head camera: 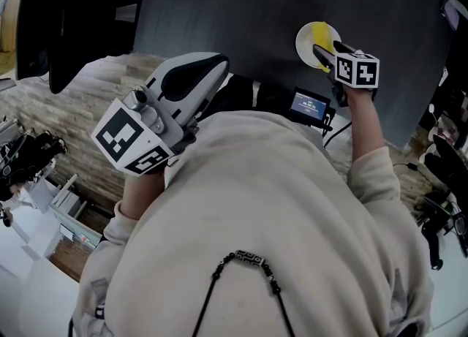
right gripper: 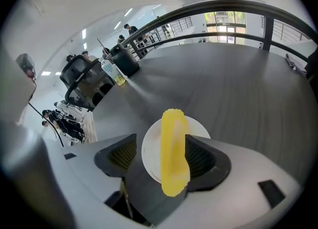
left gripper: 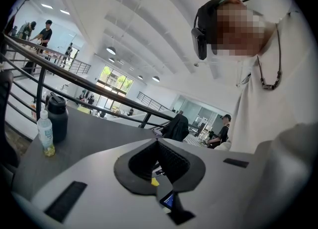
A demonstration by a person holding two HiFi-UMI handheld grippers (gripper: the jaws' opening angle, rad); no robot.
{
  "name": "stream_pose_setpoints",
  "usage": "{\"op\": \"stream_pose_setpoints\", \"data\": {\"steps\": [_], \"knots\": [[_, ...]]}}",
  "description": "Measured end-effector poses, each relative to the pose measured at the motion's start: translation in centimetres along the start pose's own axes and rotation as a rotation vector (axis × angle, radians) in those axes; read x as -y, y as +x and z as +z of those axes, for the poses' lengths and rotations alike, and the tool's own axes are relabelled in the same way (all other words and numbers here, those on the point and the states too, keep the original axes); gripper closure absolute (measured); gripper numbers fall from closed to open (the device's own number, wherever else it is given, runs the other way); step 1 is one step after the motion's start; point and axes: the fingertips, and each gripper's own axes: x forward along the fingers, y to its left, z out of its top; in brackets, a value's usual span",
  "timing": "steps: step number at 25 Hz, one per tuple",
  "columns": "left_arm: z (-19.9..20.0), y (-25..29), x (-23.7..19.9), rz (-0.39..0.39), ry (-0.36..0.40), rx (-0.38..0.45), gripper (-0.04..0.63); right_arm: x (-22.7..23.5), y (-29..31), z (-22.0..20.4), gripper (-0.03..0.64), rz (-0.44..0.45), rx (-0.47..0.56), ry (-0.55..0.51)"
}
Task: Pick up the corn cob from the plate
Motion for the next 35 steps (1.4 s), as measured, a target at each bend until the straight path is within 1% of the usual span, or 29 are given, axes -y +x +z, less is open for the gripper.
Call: {"op": "stream_pose_setpoints", "data": {"steps": [5, 12, 16, 24, 27, 31, 32, 35], "knots": [[-0.5, 0.7, -0.4, -0.010, 0.003, -0.023, 0.597, 0.9, 1.0, -0.6, 0.322, -0.046, -0.049, -0.024], [-0.6, 0.4, -0.7, -0.001, -0.001, -0.036, 0.597, 1.4, 1.4, -0.8, 0.316, -0.047, -0.072, -0.049], [-0.8, 0.3, -0.7, 0.004, 0.003, -0.046, 0.597, 1.7, 1.8, -1.1, 0.316, -0.059, -0.088, -0.045], [-0.7, -0.1, -0.7, 0.013, 0.010, -0.049, 0.597, 2.3, 2.8, -1.7, 0.316, -0.116, -0.150, -0.079], [-0.6, -0.2, -0.9, 0.018, 0.010, -0.048, 0.597, 2.7, 3.3, -1.9, 0.316, -0.128, -0.168, -0.072], [-0.7, -0.2, -0.9, 0.021, 0.008, -0.051, 0.597, 3.2, 3.8, -2.4, 0.323, -0.118, -0.167, -0.039], [-0.7, -0.2, -0.9, 0.021, 0.008, -0.052, 0.597, 3.4, 3.7, -2.5, 0.353, -0.113, -0.167, -0.039], [-0.7, -0.2, -0.9, 0.022, 0.009, -0.055, 0.597, 3.4, 3.6, -2.5, 0.359, -0.097, -0.168, -0.041]]}}
